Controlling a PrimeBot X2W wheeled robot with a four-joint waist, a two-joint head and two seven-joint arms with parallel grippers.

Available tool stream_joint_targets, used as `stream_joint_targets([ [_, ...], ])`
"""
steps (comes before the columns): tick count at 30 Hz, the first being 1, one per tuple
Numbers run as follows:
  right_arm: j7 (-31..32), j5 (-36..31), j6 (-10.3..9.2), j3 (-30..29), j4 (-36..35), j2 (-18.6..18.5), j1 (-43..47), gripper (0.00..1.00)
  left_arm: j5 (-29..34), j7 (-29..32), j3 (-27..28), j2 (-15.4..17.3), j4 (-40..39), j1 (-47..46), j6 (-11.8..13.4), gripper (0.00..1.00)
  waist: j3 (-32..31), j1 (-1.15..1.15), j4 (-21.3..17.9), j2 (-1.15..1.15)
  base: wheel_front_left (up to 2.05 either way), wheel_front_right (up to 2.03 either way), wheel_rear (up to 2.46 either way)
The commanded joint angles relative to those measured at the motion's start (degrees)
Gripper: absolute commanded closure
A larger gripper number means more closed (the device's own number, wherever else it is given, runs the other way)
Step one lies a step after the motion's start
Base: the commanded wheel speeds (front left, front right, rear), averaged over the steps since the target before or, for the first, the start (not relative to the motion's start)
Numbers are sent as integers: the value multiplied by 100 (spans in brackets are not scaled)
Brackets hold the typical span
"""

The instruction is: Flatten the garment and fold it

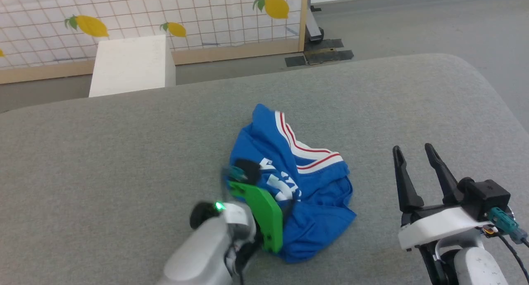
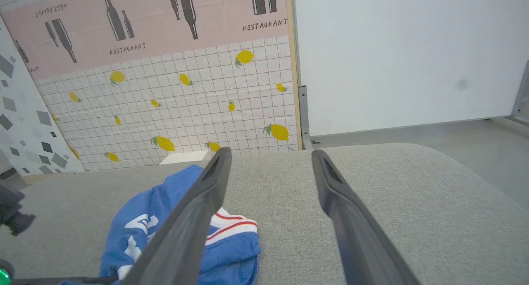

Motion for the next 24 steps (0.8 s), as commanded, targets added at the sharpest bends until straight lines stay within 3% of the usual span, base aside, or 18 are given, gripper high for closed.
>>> stream_joint_targets([
  [1,-1,19,-9,-26,-9,3,71,0,-44,-450,204,84,-223,78,82,0,-32,0,85,0,0,0,0],
  [10,43,-14,-9,-123,-44,3,144,0,290,-2986,1366,821,-1539,790,757,0,-77,0,453,0,0,0,0],
  [16,353,-100,-9,-246,147,3,113,0,932,-3272,2242,1195,-2419,1505,1196,0,-43,0,686,0,0,0,0],
  [24,1647,-66,-9,-322,1016,3,-226,0,1838,-3277,3133,968,-3238,2409,1158,0,72,0,1007,0,0,0,0],
])
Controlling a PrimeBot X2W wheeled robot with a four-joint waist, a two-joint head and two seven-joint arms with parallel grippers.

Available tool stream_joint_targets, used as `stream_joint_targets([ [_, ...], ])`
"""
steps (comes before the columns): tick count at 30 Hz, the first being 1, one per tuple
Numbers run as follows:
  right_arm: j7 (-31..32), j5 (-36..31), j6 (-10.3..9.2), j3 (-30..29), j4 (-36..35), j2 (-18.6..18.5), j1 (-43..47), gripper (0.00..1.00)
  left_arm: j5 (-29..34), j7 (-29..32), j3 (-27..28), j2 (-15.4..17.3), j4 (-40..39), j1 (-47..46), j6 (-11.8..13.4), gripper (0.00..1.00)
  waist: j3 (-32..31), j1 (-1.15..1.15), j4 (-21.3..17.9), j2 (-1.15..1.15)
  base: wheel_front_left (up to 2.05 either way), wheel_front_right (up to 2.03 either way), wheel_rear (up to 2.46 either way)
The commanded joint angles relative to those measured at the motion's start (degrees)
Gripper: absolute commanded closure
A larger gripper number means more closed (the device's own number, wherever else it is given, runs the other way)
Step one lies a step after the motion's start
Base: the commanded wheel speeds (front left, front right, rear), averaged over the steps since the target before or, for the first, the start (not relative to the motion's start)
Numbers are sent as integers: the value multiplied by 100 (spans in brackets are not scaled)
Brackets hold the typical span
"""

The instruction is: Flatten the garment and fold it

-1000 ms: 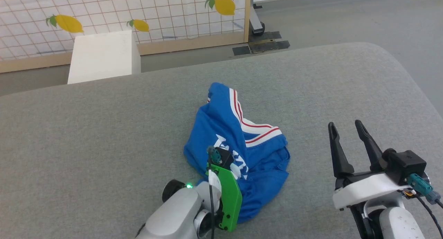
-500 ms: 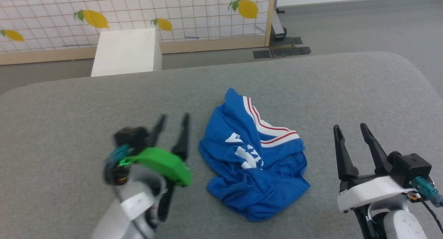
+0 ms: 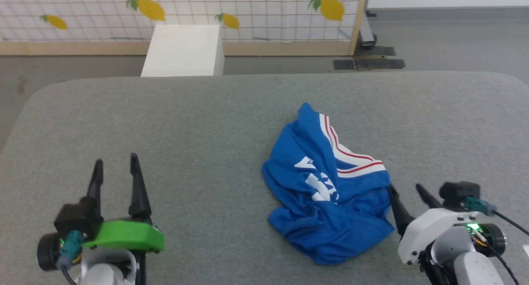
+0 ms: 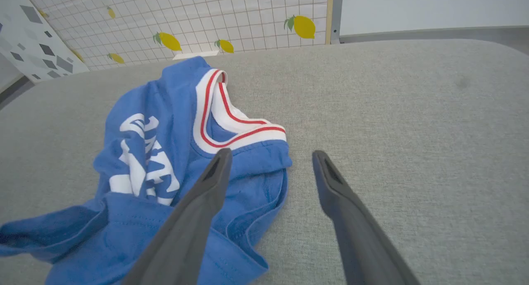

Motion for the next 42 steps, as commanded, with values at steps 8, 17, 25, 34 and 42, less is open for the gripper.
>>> stream_joint_targets([
  [8,2053,-67,-9,172,987,2,-551,0,397,-21,289,-465,28,256,-341,0,188,0,415,0,0,0,0],
  [17,3288,-130,-9,313,1064,2,-638,100,623,-21,594,-757,132,312,-630,0,125,0,438,0,0,0,0],
  [25,1819,-308,-9,-474,107,2,-367,100,788,-21,742,-867,166,368,-827,0,-40,0,201,0,0,0,0],
  [34,1348,-532,-9,-1995,-608,2,334,100,921,-21,746,-931,228,367,-987,0,-111,0,-254,0,0,0,0],
  [42,1948,-434,-9,-2612,-32,2,556,51,940,-21,542,-978,444,228,-1122,0,-39,0,-601,0,0,0,0],
])
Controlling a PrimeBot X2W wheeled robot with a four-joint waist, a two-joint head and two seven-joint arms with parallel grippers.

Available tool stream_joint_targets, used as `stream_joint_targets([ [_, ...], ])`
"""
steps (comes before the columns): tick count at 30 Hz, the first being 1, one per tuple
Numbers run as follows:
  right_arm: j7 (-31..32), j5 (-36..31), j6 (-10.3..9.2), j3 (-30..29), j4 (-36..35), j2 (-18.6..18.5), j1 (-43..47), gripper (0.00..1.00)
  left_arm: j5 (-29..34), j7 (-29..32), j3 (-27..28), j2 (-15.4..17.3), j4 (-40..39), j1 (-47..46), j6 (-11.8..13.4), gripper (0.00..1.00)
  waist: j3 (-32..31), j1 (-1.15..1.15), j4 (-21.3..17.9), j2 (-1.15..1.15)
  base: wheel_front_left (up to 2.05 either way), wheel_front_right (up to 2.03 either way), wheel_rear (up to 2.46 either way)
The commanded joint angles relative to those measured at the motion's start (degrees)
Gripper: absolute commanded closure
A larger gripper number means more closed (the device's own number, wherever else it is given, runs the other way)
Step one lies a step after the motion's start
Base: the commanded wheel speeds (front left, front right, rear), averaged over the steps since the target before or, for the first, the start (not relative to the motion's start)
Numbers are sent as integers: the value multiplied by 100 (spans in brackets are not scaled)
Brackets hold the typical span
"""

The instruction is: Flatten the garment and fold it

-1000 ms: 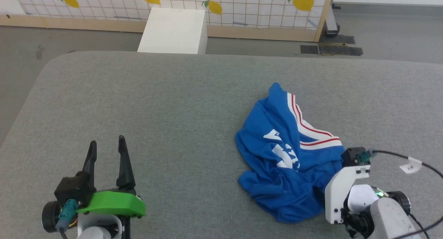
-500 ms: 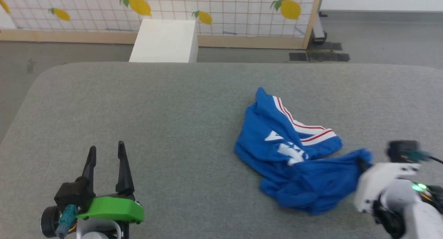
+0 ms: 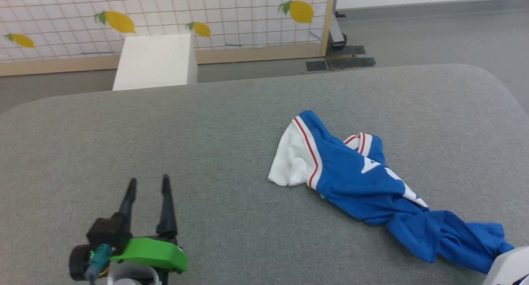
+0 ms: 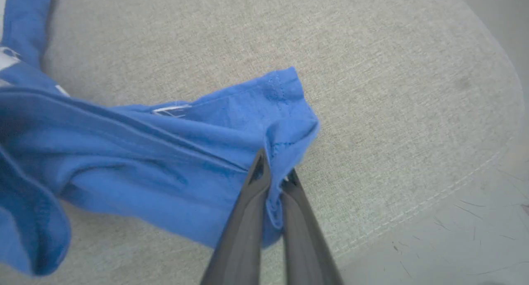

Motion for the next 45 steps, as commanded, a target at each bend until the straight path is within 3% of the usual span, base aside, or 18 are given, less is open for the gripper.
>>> stream_joint_targets([
  [1,-109,64,-8,67,-36,-4,9,0,34,-20,-61,-32,80,-88,-45,0,38,0,-117,0,0,0,0],
  [7,-1349,164,-8,652,-439,-4,17,0,-183,229,-645,-66,676,-671,-63,0,219,0,-250,0,0,0,0],
  [14,-2555,188,-8,1555,-807,-4,-209,0,-769,1035,-1628,-73,1584,-2068,419,0,694,0,-599,0,0,0,0],
  [23,-2970,539,-8,2208,-833,-4,-361,0,-999,2893,-2479,-74,2950,-3300,889,0,1148,0,-988,0,0,0,0],
  [27,-3010,614,-8,2273,-819,-4,-375,0,-955,3798,-2744,-75,3392,-3557,838,0,1232,0,-1024,0,0,0,0],
  [29,-3024,630,-8,2299,-814,-4,-375,0,-945,4262,-2906,-64,3546,-3616,691,0,1247,0,-1017,0,0,0,0],
  [31,-3030,667,-8,2334,-815,-4,-386,0,-999,4521,-2997,-60,3569,-3632,497,75,1240,0,-987,0,0,0,0],
  [32,-3032,669,-8,2337,-821,-4,-387,0,-1029,4550,-3020,-56,3532,-3625,419,100,1227,0,-954,0,0,0,0],
  [40,-2970,577,-8,2221,-955,-4,-329,0,-1371,3531,-2597,96,2679,-3066,470,100,893,0,-430,0,0,0,0],
  [45,-2864,523,-8,2160,-1043,-4,-226,0,-1555,3213,-2206,537,1732,-2240,724,100,595,0,24,0,0,0,0],
])
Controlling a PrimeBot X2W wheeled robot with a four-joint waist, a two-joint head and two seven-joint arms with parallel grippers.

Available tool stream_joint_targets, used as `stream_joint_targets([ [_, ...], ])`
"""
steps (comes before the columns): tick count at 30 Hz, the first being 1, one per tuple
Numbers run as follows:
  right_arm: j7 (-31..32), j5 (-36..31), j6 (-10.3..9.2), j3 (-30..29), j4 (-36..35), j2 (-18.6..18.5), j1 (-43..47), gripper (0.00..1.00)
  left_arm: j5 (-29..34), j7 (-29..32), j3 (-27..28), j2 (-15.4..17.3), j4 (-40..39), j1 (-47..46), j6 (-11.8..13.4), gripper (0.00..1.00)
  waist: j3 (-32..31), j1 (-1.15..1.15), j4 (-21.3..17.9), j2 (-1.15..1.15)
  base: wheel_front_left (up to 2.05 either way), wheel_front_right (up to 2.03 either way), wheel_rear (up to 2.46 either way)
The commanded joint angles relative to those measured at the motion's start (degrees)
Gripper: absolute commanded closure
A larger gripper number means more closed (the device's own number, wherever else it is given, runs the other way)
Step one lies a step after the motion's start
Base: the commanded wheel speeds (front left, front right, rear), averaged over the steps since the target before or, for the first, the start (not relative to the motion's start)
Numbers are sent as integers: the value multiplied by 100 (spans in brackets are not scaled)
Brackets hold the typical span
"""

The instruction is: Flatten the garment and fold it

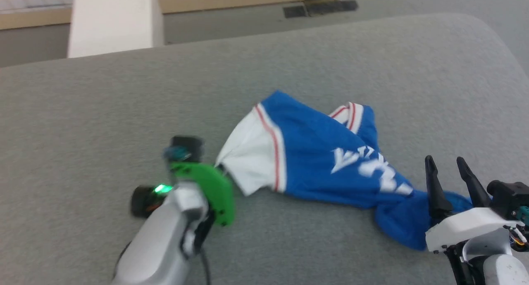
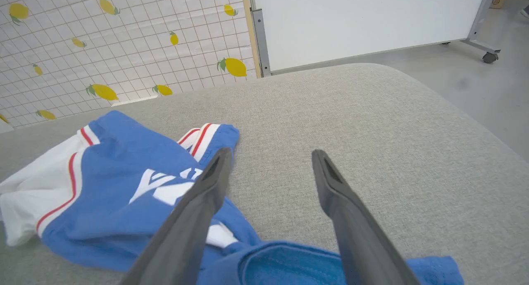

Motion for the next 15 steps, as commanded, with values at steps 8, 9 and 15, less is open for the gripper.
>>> stream_joint_targets([
  [8,186,-59,-9,-32,-170,3,227,0,-362,66,770,782,-1571,1877,718,100,-670,0,1061,0,0,0,0],
  [9,203,-60,-9,-32,-188,3,234,0,-400,76,852,822,-1688,2038,797,100,-676,0,1115,0,0,0,0],
  [15,342,-54,-9,41,-218,3,270,0,-395,-89,1274,1052,-1888,2717,1233,100,-687,0,1387,0,0,0,0],
])
